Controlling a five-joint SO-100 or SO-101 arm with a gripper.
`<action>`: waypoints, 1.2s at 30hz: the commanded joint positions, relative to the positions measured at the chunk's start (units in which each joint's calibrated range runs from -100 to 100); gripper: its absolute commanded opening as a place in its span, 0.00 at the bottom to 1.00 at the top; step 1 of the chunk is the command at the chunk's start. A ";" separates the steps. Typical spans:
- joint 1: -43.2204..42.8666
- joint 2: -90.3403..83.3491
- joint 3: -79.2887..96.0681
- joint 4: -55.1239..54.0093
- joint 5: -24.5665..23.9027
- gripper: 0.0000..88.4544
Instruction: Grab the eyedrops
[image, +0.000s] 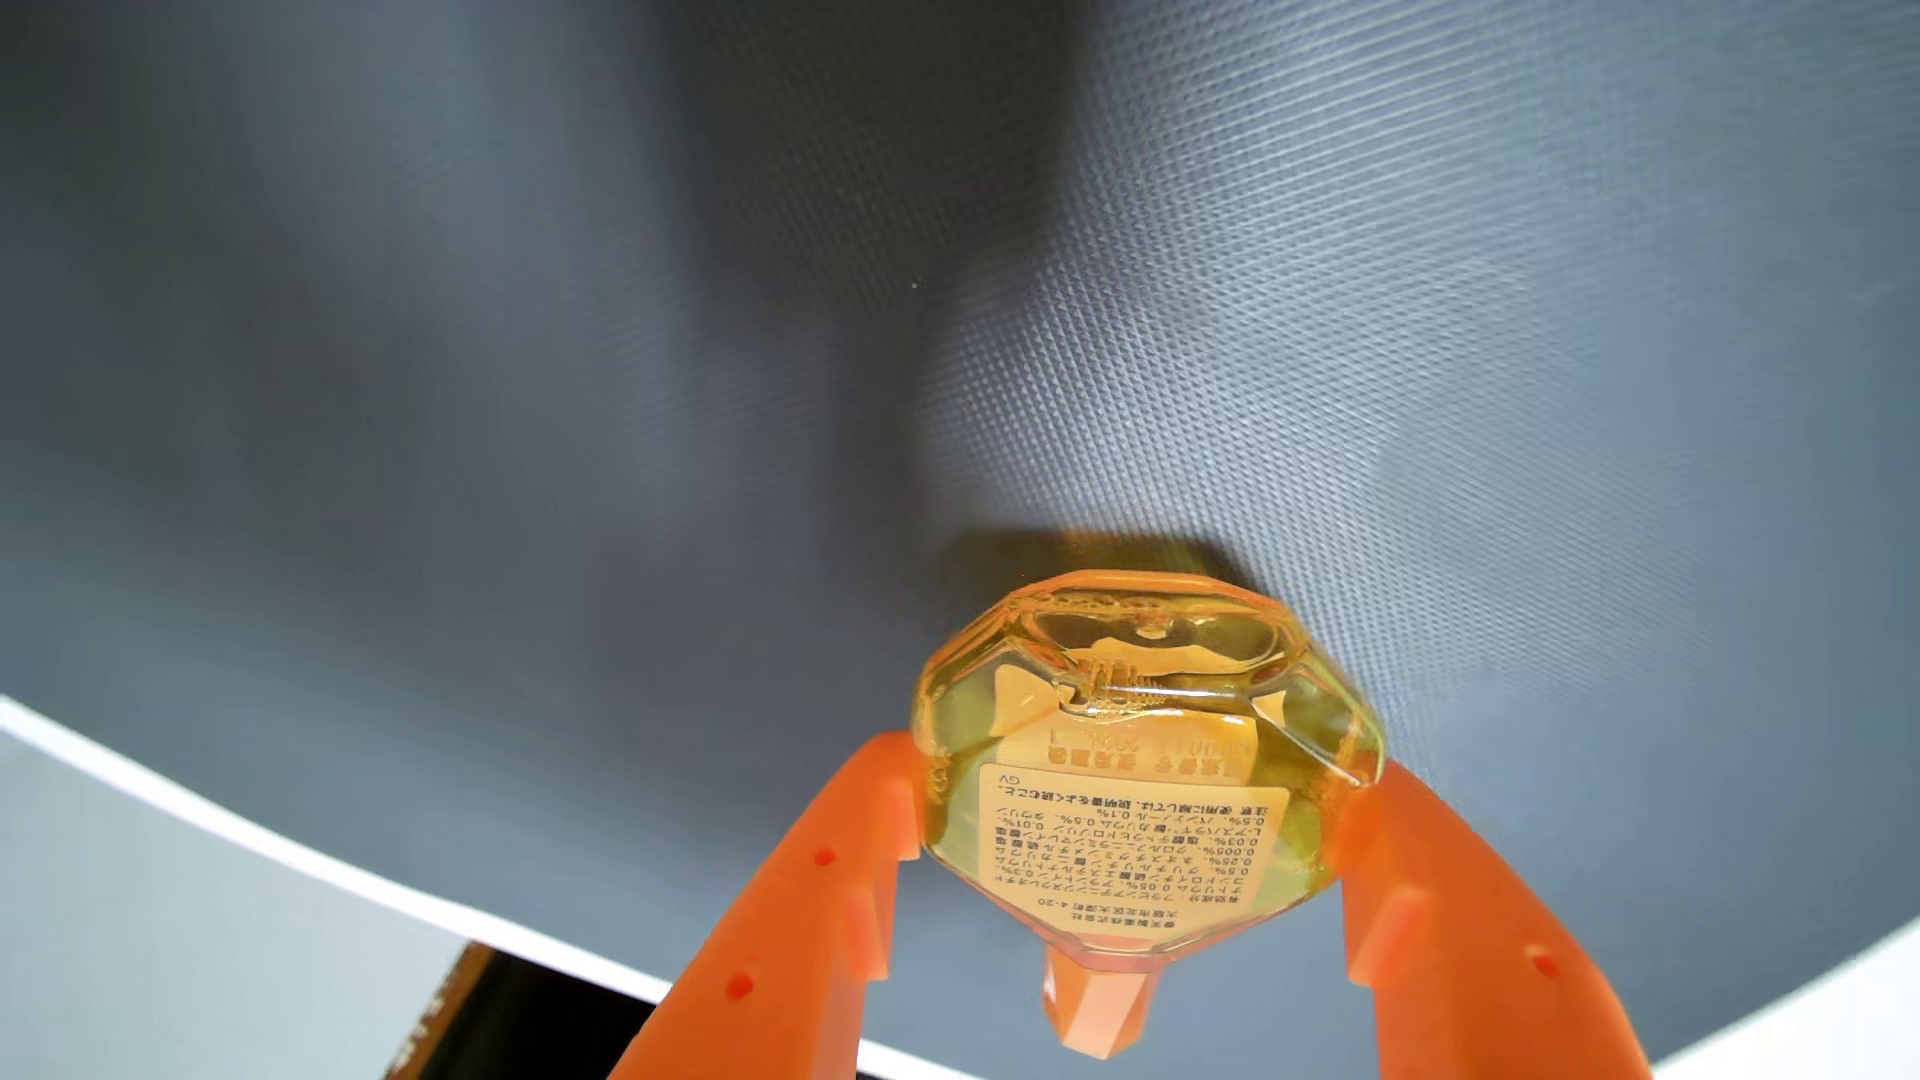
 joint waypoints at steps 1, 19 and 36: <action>0.37 -6.88 -1.33 1.93 -0.56 0.01; 0.12 -17.67 0.12 2.97 -5.80 0.01; -8.28 -30.15 15.33 0.37 -17.31 0.01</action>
